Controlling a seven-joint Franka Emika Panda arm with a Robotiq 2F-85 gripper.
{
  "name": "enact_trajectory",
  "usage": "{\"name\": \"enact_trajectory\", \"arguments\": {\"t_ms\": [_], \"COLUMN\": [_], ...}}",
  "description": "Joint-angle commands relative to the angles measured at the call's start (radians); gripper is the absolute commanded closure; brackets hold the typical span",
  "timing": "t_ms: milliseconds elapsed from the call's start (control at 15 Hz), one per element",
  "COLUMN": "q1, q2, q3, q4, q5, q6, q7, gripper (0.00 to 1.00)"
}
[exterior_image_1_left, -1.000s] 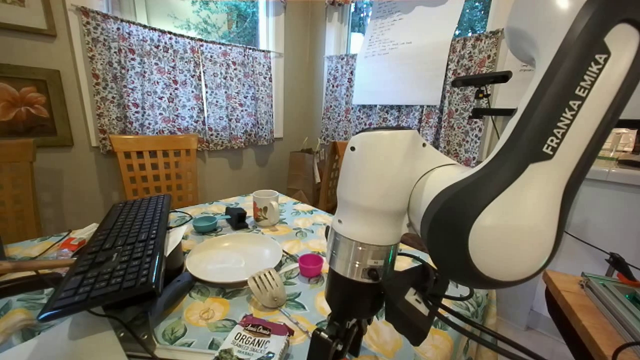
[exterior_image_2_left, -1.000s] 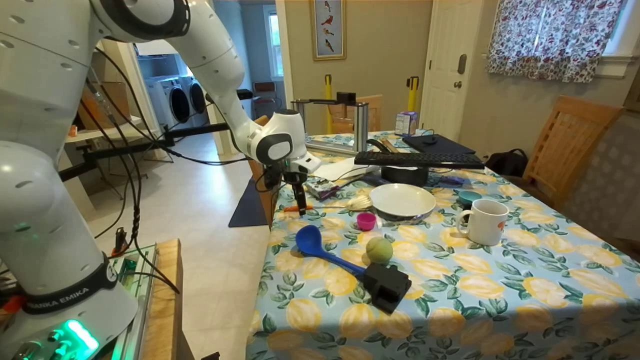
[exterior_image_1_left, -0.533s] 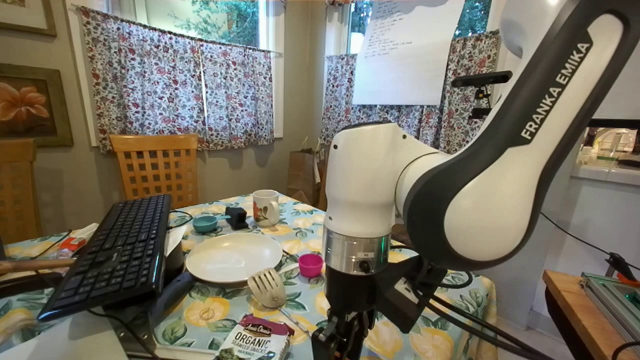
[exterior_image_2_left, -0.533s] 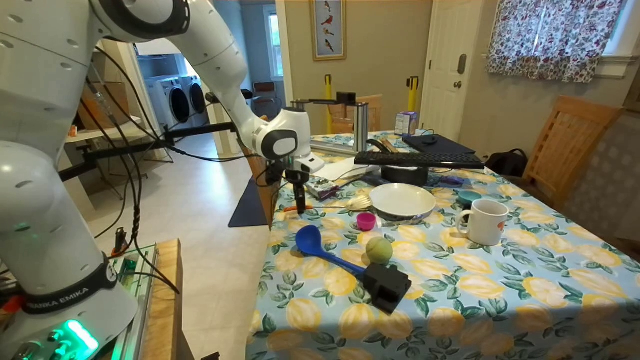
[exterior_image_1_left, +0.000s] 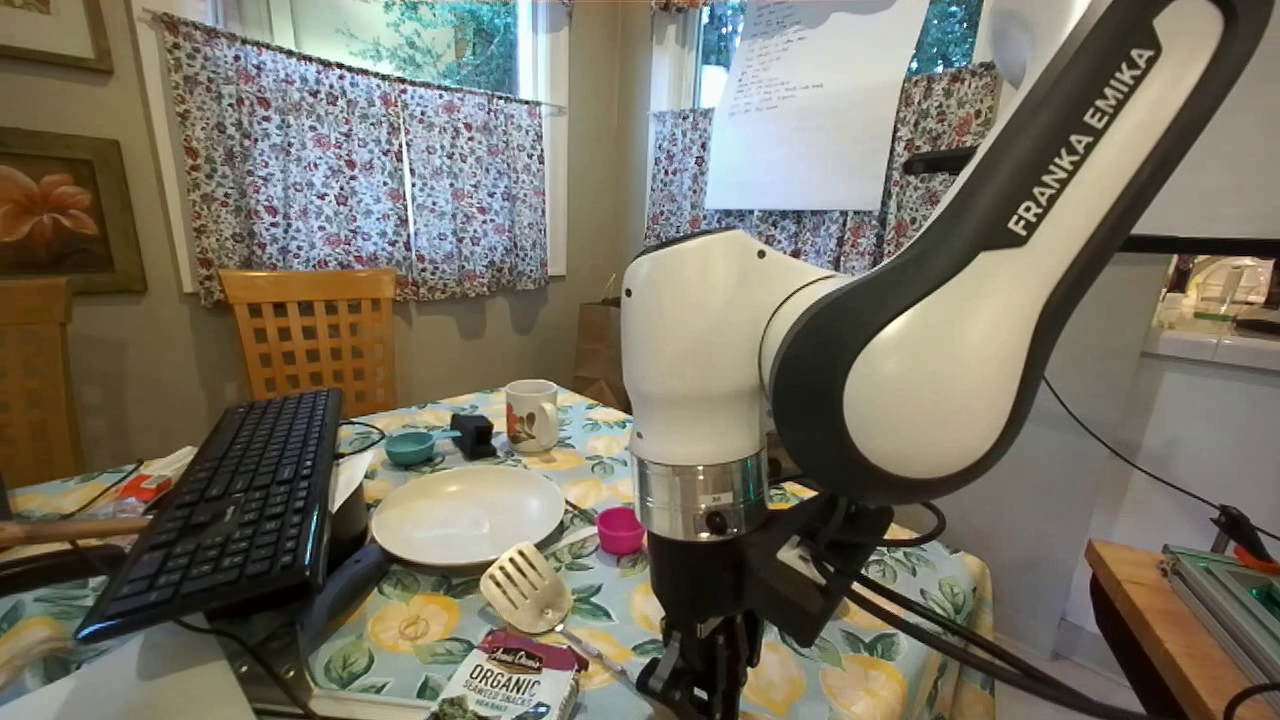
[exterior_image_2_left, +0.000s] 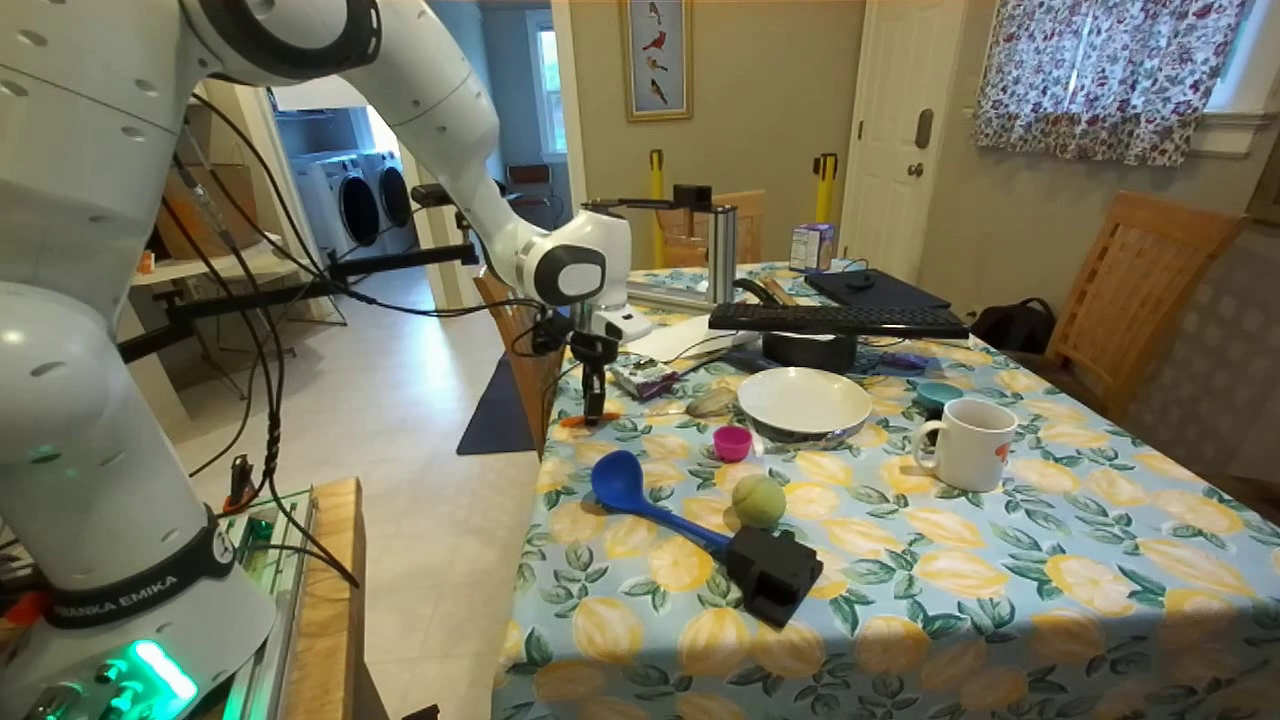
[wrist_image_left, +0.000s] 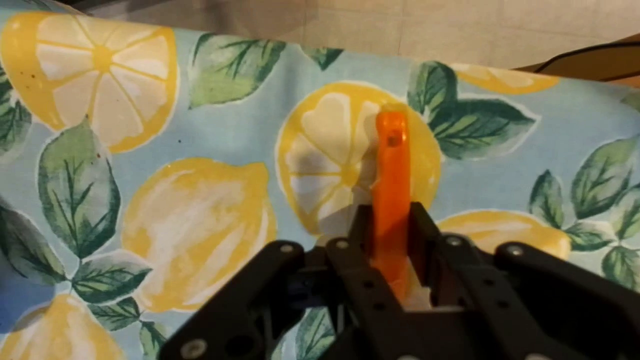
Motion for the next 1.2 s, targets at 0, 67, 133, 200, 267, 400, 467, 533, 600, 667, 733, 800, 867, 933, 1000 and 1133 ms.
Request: {"name": "enact_trajectory", "arguments": {"t_ms": [0,67,133,200,267,400,467,533,600,667,733,800,867,933,1000,1133], "q1": [-0.020,-0.028,-0.042,-0.049,-0.055,-0.062,-0.063,-0.067,-0.071,-0.083,-0.094,-0.108,-0.118,-0.126,-0.135,-0.147], "q2": [-0.018,-0.034,-0.058,-0.086,-0.112,-0.165,-0.190,-0.220,-0.243,-0.268,-0.290,-0.307,-0.326,-0.346,-0.363,-0.394], "q3": [0.024,0.033,0.051,0.063,0.072,0.079,0.078,0.080,0.081,0.090,0.100,0.112,0.123,0.137,0.150,0.175], "q4": [-0.005,-0.019,-0.039,-0.063,-0.085,-0.133,-0.158,-0.188,-0.211,-0.236,-0.253,-0.272,-0.291,-0.314,-0.333,-0.362], "q5": [-0.001,0.005,0.015,0.019,0.021,0.024,0.025,0.031,0.037,0.055,0.078,0.107,0.136,0.169,0.202,0.271], "q6": [-0.077,-0.089,-0.105,-0.113,-0.119,-0.111,-0.096,-0.075,-0.066,-0.068,-0.082,-0.103,-0.118,-0.135,-0.159,-0.233], "q7": [-0.027,-0.051,-0.096,-0.130,-0.150,-0.152,-0.137,-0.129,-0.122,-0.139,-0.157,-0.181,-0.202,-0.231,-0.268,-0.347], "gripper": [0.95,0.95,0.95,0.95,0.95,0.95,0.95,0.95,0.95,0.95,0.95,0.95,0.95,0.95,0.95,0.95]}}
